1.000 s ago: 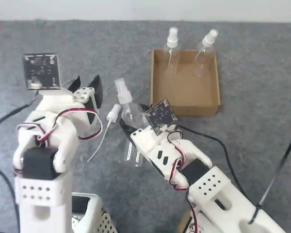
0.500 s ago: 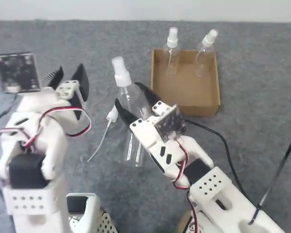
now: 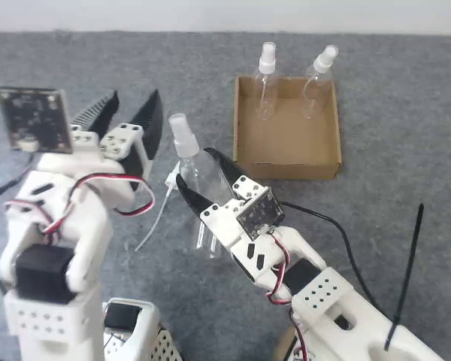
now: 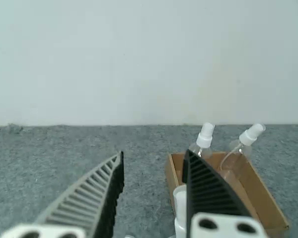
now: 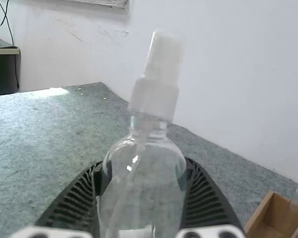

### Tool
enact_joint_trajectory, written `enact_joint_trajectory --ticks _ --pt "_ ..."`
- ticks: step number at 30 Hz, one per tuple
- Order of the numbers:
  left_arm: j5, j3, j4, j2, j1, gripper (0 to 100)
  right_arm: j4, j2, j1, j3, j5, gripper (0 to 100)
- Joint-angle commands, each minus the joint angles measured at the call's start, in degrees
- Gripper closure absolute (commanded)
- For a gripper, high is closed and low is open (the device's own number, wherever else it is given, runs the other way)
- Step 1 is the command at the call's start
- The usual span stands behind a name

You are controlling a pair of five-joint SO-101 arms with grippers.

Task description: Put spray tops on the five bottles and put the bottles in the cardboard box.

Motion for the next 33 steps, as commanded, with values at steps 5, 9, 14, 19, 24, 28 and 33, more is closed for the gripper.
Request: enact_joint_trajectory --ticks 5,9,14,19,24,28,33 --pt "-2.4 6.7 -1.9 -0.1 0.6 82 -1.5 -2.8 -0.2 -0.7 0.8 99.3" --pt "-2.6 8.8 -0.8 -0.6 0.6 82 -1.5 -2.8 -0.2 -0.7 0.8 99.3" --pt "-2.7 8.7 0.0 -0.6 0.6 82 -1.2 -2.8 -0.1 -0.8 0.8 99.3" --pt "-2.7 3.0 0.7 -0.8 -1.3 82 -0.7 -2.8 0.1 -0.8 0.8 99.3" --pt "-2.4 -2.3 3.3 -1.8 -9.6 82 7.6 -2.6 5.2 -6.0 0.3 99.3" --pt "-2.7 5.3 3.4 -9.9 -10.5 82 17.0 -2.1 8.7 -14.9 -6.0 99.3" --pt "-7.0 23.4 -0.3 -23.7 -9.3 81 24.7 -1.1 9.3 -23.6 -10.1 99.3"
